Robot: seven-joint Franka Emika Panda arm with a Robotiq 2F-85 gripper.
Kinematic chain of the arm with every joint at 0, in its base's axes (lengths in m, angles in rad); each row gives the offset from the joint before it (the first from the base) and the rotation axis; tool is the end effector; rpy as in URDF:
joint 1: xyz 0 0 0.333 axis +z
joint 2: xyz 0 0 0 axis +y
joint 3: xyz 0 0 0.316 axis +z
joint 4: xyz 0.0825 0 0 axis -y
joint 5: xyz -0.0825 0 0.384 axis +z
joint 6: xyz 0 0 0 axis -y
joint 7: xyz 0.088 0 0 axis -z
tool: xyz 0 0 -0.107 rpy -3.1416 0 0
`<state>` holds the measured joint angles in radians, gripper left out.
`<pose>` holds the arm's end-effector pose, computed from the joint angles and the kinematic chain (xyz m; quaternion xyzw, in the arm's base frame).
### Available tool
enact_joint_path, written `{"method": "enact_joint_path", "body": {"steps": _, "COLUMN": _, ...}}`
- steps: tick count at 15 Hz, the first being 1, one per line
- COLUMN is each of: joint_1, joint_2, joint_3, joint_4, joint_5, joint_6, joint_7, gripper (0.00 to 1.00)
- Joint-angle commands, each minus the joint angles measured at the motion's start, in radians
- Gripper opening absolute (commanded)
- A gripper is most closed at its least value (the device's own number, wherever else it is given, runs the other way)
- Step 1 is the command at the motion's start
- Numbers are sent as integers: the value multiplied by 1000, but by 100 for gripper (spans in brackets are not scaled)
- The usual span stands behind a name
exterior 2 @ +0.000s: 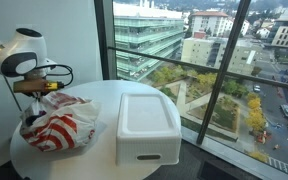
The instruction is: Remove all the laundry from the plastic and place it on top of the box
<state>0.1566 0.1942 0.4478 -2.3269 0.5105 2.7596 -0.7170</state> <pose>0.4556 0.2898 0.2850 -0.8927 -0.4040 -0.1244 0.1562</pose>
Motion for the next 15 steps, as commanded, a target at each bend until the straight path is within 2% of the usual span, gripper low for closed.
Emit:
{"method": "enact_joint_path", "body": {"steps": 1, "joint_1": -4, "joint_2": -9, "joint_3": 30, "joint_4": 33, "joint_5": 30, "joint_6": 68, "joint_7": -63, "gripper": 0}}
{"method": "enact_joint_path", "body": {"steps": 5, "joint_1": 6, "joint_2": -97, "joint_3": 41, "joint_4": 17, "joint_5": -3, "joint_6": 126, "joint_7": -53, "gripper": 0}}
{"method": "enact_joint_path", "body": {"steps": 9, "joint_1": 11, "joint_2": -224, "joint_3": 12, "joint_4": -25, "joint_5": -138, "joint_6": 143, "joint_7": 24, "gripper": 0}}
{"method": "enact_joint_path", "body": {"steps": 12, "joint_1": -21, "joint_2": -220, "joint_3": -14, "joint_4": -50, "joint_5": -224, "joint_6": 118, "joint_7": 92, "gripper": 0}}
{"method": "enact_joint_path", "body": {"steps": 15, "joint_1": -38, "joint_2": -198, "joint_3": -33, "joint_4": -88, "joint_5": -250, "joint_6": 127, "joint_7": 130, "gripper": 0}}
